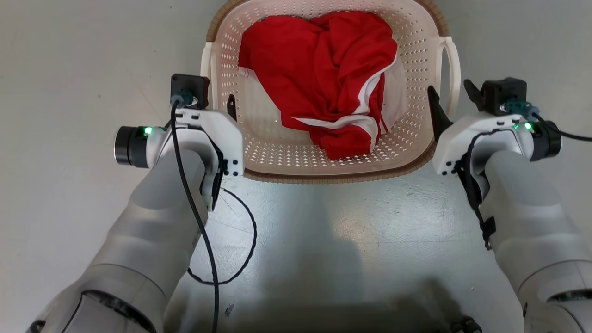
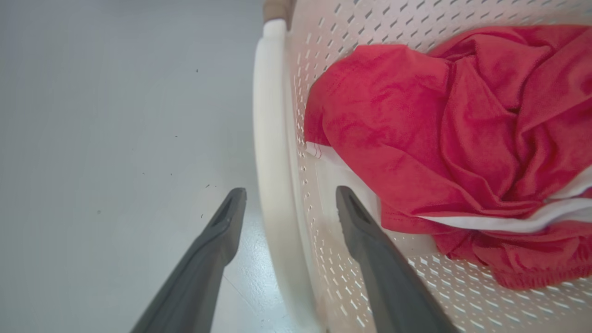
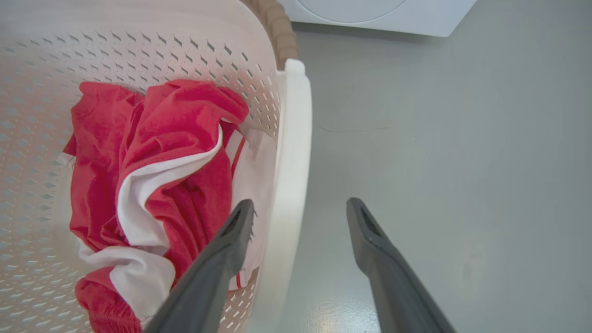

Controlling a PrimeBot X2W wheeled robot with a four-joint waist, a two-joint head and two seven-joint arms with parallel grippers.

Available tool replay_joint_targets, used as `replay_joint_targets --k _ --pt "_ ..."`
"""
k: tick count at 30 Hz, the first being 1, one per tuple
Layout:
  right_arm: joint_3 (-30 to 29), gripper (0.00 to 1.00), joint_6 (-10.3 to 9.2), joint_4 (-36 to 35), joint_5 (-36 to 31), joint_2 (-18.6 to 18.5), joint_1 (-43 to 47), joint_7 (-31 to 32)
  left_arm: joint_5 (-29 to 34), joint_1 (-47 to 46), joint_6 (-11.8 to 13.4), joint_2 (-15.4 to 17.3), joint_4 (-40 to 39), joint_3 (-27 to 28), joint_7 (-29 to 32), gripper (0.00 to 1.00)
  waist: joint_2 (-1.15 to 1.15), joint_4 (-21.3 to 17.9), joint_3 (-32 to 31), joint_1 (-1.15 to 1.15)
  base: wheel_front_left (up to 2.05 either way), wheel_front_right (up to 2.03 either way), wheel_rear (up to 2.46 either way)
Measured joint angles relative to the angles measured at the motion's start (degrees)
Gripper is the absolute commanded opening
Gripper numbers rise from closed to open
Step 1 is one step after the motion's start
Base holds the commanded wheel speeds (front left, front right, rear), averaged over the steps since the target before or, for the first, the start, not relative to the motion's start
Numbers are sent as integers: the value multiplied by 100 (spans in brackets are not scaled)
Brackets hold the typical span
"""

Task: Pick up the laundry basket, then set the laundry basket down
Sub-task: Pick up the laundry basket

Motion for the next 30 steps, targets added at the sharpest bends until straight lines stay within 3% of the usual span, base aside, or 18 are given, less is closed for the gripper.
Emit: replay_joint_targets --k 25,26,27,28,29,30 --pt "1211 100 0 356 1311 -20 -392 201 -352 -285 44 2 69 -666 335 100 0 -37 152 0 0 0 0" --pt "1249 100 0 359 1335 -20 -395 215 -356 -286 42 3 70 -712 353 95 0 -40 154 0 0 0 0" --pt "1299 44 0 363 1384 -22 -400 287 -356 -288 33 4 69 -772 406 95 0 -39 155 0 0 0 0" --pt "1439 0 0 376 1517 -25 -420 505 -350 -299 36 0 71 -860 422 21 0 -33 161 0 0 0 0" --pt "1483 0 0 378 1564 -23 -433 543 -345 -311 41 5 82 -906 430 0 0 -37 164 0 0 0 0" --pt "1513 0 -9 388 1614 -24 -456 564 -346 -324 52 31 101 -924 430 0 0 -43 167 0 0 0 0"
